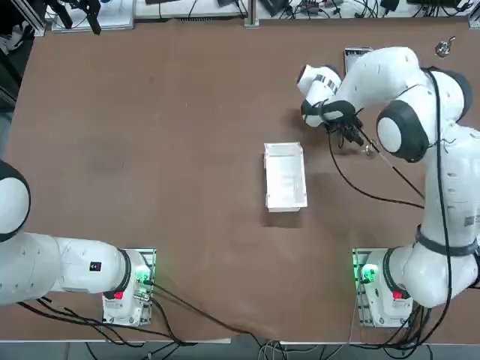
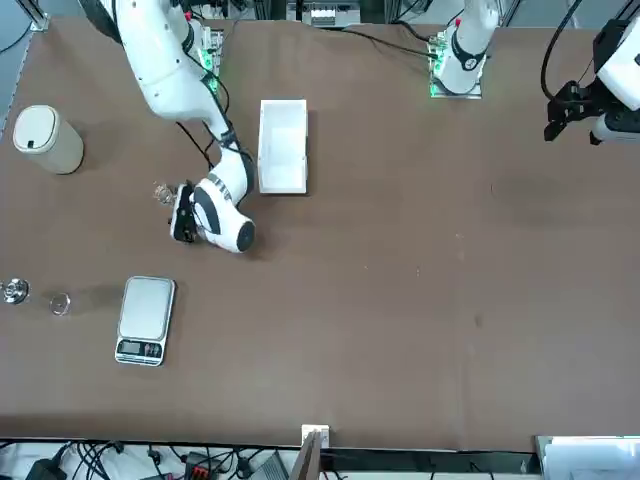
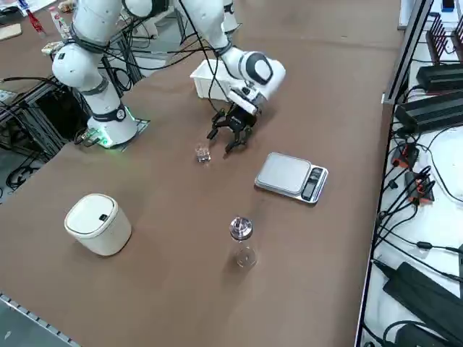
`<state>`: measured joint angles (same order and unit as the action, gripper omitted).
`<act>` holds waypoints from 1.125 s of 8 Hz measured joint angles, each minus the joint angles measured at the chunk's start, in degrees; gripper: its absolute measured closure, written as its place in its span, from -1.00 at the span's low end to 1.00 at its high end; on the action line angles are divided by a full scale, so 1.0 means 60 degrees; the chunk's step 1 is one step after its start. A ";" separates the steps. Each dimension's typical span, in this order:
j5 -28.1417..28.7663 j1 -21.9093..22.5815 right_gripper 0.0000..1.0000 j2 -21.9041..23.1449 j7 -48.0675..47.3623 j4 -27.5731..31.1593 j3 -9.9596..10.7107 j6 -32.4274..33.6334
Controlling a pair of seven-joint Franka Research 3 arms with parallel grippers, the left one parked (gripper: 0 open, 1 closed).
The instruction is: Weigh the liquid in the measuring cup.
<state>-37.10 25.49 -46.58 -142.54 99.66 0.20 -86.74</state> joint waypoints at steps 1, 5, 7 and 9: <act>-0.0118 0.0000 -1.00 -0.0193 -0.0332 0.0016 0.0010 0.0132; -0.0148 -0.0015 -0.98 -0.0387 -0.1200 0.0263 0.0142 0.0533; -0.0150 -0.0016 -0.98 -0.0404 -0.1478 0.0272 0.0151 0.0833; -0.0150 -0.0022 -0.98 -0.0488 -0.1890 0.0283 0.0164 0.1042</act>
<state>-38.00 25.36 -49.51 -153.88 101.36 1.19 -80.48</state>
